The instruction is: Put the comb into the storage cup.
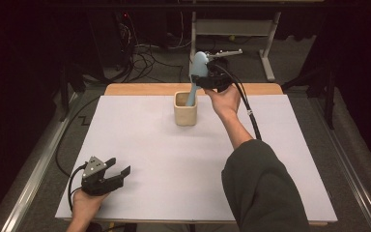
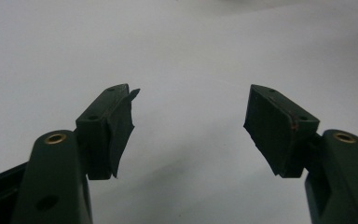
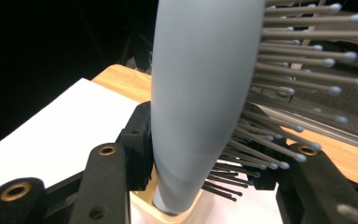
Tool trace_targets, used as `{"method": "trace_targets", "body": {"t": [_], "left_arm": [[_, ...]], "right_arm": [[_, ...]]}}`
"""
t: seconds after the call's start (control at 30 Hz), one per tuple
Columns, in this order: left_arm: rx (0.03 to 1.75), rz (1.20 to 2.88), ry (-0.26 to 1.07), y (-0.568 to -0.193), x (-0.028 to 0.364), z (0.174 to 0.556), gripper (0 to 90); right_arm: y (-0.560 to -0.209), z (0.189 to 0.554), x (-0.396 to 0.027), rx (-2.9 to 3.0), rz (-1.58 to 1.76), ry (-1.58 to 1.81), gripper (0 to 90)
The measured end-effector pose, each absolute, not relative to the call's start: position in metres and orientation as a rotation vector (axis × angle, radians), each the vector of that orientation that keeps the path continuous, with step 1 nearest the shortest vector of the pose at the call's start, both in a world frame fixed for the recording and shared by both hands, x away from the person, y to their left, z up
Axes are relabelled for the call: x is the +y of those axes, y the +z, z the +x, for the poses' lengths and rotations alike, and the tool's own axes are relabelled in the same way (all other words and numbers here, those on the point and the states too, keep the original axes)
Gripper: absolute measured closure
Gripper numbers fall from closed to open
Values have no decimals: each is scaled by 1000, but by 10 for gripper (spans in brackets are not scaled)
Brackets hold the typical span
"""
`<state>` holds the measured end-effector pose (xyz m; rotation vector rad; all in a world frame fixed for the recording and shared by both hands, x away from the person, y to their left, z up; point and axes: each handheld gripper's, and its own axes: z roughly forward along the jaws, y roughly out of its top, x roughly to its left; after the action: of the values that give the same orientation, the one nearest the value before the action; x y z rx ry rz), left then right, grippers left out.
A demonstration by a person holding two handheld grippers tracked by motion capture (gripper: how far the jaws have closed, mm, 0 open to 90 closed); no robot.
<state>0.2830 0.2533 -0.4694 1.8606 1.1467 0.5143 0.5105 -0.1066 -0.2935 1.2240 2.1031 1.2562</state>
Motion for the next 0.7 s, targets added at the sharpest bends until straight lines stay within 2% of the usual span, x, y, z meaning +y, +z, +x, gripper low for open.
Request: {"method": "trace_targets", "body": {"t": [0.7], "left_arm": [[1126,1865,525,-467,253,280,328]], "right_arm": [[-315,515,-97,2134,1238,1197,525]]}}
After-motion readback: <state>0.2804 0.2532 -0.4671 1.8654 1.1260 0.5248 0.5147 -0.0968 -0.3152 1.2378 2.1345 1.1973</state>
